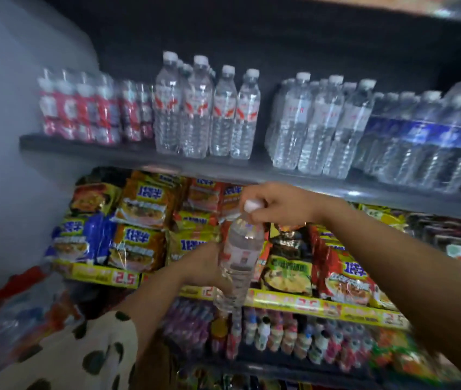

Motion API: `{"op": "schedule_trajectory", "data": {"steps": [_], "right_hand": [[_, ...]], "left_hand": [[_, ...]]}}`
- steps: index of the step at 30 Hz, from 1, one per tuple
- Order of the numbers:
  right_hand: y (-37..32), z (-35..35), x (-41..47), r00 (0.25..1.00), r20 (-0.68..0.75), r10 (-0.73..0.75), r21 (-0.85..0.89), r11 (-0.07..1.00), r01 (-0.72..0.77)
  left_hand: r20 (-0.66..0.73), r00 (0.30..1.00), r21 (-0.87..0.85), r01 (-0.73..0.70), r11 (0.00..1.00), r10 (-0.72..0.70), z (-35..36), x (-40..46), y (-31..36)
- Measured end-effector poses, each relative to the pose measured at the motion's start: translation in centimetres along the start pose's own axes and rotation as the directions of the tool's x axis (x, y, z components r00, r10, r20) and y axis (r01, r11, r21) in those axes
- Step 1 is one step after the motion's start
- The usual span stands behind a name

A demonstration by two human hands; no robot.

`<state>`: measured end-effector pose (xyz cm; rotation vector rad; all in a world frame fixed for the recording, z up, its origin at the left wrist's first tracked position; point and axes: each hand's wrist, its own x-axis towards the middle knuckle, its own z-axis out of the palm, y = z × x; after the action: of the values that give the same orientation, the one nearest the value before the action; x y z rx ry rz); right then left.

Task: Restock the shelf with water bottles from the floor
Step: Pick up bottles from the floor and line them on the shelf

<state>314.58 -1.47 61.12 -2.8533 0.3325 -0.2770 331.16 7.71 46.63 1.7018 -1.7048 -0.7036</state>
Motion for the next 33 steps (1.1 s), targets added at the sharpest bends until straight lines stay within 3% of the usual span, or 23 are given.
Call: {"op": "schedule_trajectory", "data": {"steps": [3, 6, 9, 11, 15, 18, 25, 28, 33], "right_hand": [[-1.2, -2.5, 1.2, 0.991, -0.122, 0.057, -0.044, 0.997, -0.062], [-2.0, -3.7, 2.5, 0.950, -0.252, 0.186, -0.178, 0.956, -0.234], [-3.4, -4.1, 3.8, 0.893, -0.430, 0.132, -0.227, 0.942, -0.248], [-4.1, -4.8, 4.2, 0.891, -0.447, 0.085, -0.160, 0.972, -0.173], [-5.1, -6.7, 4.4, 0.946, -0.323, 0.015, -0.082, 0.996, -0.044], [-4.9, -7.8, 4.7, 0.956, -0.288, -0.049, -0.092, 0.995, 0.023], [-4.3, -13.1, 6.1, 0.905, -0.419, -0.078, -0.240, 0.970, -0.027], [-4.0, -16.4, 7.8, 0.880, -0.469, -0.082, -0.313, 0.947, -0.079], [-1.6, -20.1, 12.0, 0.833, -0.551, -0.046, -0.330, 0.929, -0.168]], "left_hand": [[-0.153, 0.988, 0.002, -0.002, 1.000, 0.003, -2.0, -0.7, 2.1], [-0.391, 0.920, 0.186, 0.098, 0.978, -0.018, -3.7, -1.8, 5.4], [-0.512, 0.859, 0.334, 0.203, 0.921, -0.004, -4.6, -2.5, 7.6], [-0.487, 0.873, 0.304, 0.180, 0.936, -0.010, -5.1, -2.5, 7.6], [-0.174, 0.984, -0.060, -0.043, 0.997, 0.032, -7.6, -3.0, 7.3], [-0.045, 0.995, -0.179, -0.100, 0.979, 0.093, -8.6, -2.9, 7.7], [-0.152, 0.978, -0.136, -0.166, 0.977, 0.145, -11.7, 0.3, 11.4], [-0.276, 0.950, -0.057, -0.168, 0.984, 0.146, -14.3, 2.3, 13.4], [-0.495, 0.864, 0.118, -0.036, 0.992, 0.090, -17.3, 6.3, 13.5]]}}
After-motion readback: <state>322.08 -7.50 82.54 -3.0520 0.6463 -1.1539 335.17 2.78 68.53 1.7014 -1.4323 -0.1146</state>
